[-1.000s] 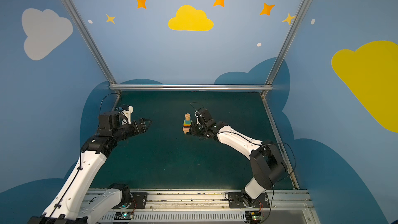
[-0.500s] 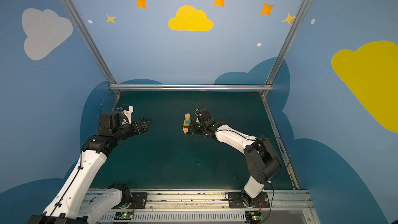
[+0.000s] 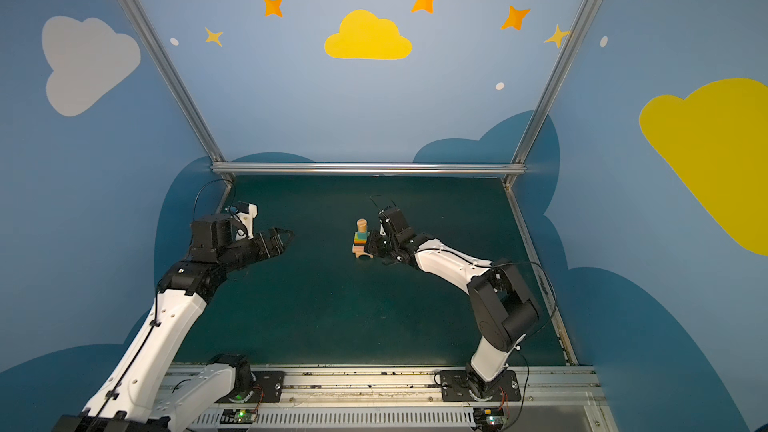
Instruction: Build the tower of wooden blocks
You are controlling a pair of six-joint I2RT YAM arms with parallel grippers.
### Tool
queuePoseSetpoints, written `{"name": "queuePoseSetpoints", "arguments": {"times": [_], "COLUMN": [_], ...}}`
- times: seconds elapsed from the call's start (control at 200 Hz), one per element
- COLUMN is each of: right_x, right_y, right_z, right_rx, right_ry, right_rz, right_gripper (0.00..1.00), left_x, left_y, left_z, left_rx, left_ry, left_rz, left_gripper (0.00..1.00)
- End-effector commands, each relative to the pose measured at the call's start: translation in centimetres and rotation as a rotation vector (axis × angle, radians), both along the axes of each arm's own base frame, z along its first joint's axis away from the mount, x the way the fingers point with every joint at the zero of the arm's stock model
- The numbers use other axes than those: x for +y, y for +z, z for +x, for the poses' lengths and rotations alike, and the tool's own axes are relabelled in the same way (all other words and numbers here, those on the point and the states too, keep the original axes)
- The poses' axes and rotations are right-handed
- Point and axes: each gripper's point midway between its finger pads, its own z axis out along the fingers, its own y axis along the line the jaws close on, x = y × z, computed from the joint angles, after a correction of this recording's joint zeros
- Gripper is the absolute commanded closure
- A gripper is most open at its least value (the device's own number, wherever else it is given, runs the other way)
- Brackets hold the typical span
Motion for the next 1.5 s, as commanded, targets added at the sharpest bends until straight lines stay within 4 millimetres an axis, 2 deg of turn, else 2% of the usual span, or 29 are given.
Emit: {"name": "queuePoseSetpoints", "arguments": {"times": [0.0,0.776,1.492], "right_x": [0.5,0.7,0.5], "right_y": [1.2,2.0,1.8], "right_z": [1.0,2.1,2.4], "right_rx": [-0.029,-0.045,-0.041], "right_ry": [-0.012,-0.023,-0.031], "right_rz": [0.026,0.049,0.045], "right_gripper": [1.0,1.0,1.0], "left_x": [0.2,0.3,0.3], "left_y": [0.1,0.1,0.3], "left_z": [0.0,-0.1,-0.2], "left_rx": [-0.009,-0.012,-0.016], "left_ry": [0.006,0.008,0.008], "left_rz": [0.004,0.007,0.008], "left_gripper": [0.1,0.1,0.1]}}
